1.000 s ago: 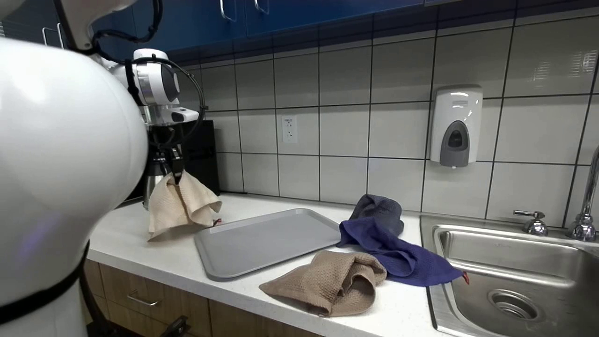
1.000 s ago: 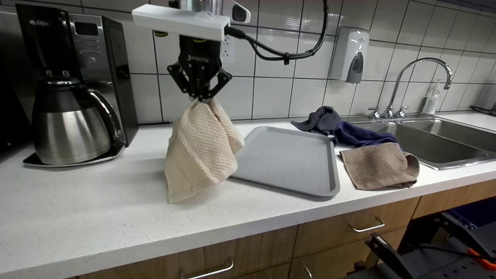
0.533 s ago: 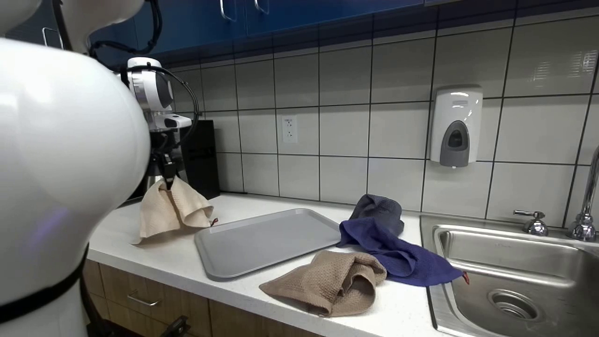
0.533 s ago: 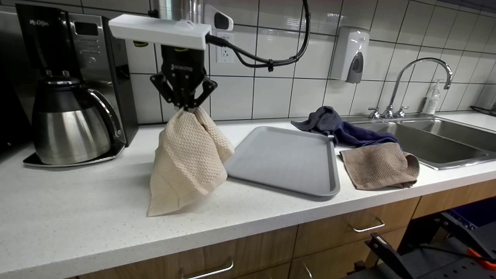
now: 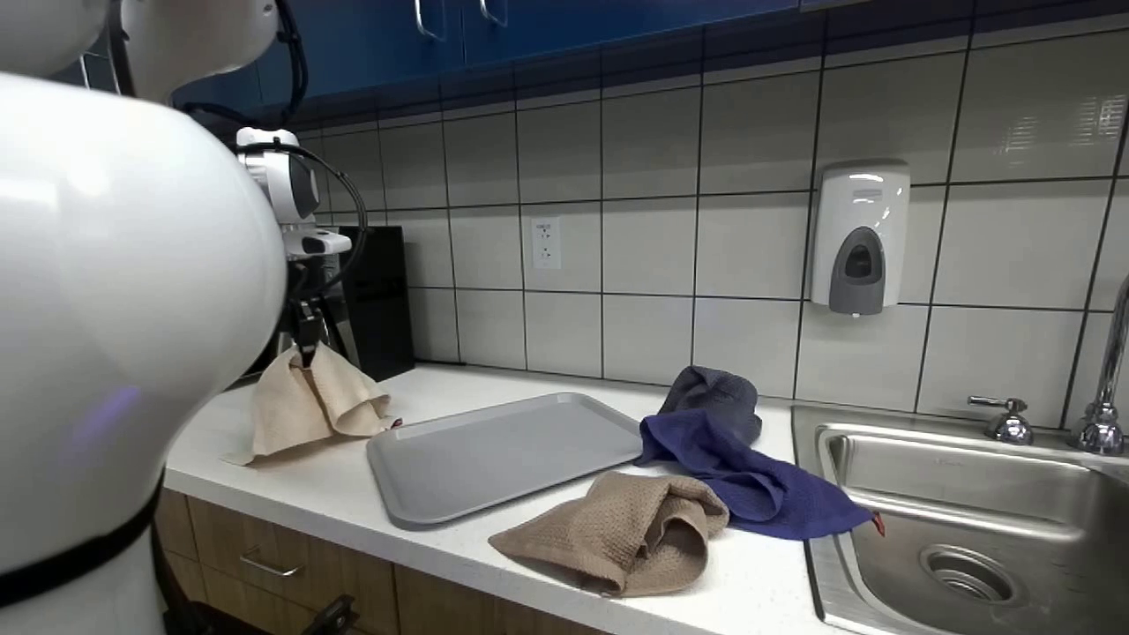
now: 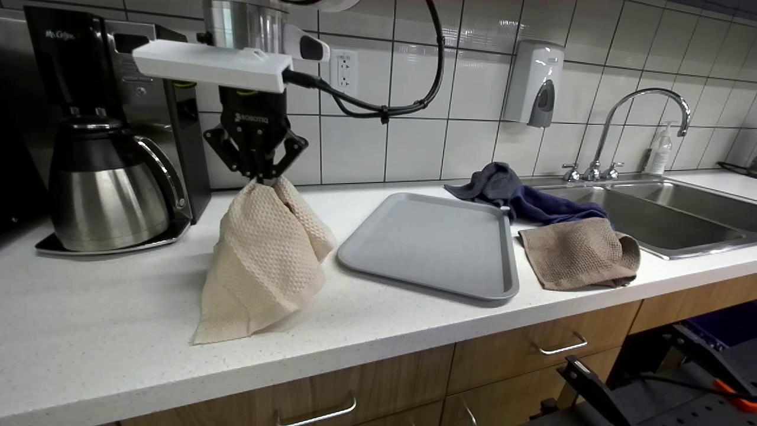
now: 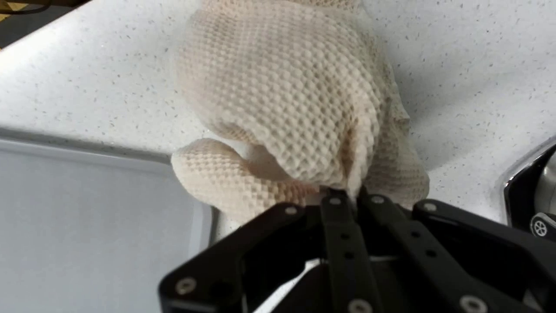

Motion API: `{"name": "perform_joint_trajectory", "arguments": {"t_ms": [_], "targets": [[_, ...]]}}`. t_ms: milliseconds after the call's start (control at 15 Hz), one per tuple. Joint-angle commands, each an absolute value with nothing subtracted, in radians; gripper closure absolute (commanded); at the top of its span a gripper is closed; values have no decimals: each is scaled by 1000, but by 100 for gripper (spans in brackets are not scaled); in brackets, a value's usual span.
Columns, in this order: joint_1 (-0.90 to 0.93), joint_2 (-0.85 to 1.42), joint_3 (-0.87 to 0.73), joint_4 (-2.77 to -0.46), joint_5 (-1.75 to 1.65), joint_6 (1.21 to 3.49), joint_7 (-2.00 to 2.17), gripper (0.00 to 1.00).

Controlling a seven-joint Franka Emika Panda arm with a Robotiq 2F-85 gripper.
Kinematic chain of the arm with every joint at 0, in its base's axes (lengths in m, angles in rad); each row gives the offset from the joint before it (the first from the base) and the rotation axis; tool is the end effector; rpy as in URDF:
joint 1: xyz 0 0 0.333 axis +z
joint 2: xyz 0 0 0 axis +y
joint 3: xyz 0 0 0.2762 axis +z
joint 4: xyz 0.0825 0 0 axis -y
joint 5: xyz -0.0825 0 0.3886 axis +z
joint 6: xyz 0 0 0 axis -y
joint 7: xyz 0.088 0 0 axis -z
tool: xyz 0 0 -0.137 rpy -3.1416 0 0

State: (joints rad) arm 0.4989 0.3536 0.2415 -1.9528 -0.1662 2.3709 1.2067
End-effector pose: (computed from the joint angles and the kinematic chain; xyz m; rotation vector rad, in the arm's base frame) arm 0.4578 0.4097 0.2389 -3.0436 0.5679 -0.1166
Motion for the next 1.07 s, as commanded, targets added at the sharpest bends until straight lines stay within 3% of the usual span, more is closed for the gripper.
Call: {"name": "perform_joint_trajectory", "arguments": {"t_ms": [0,1000], "targets": [[516,398,234,-1878,-184,2316,1188,99],[533,511,207,-1798,-169,2286,1169,99]]}}
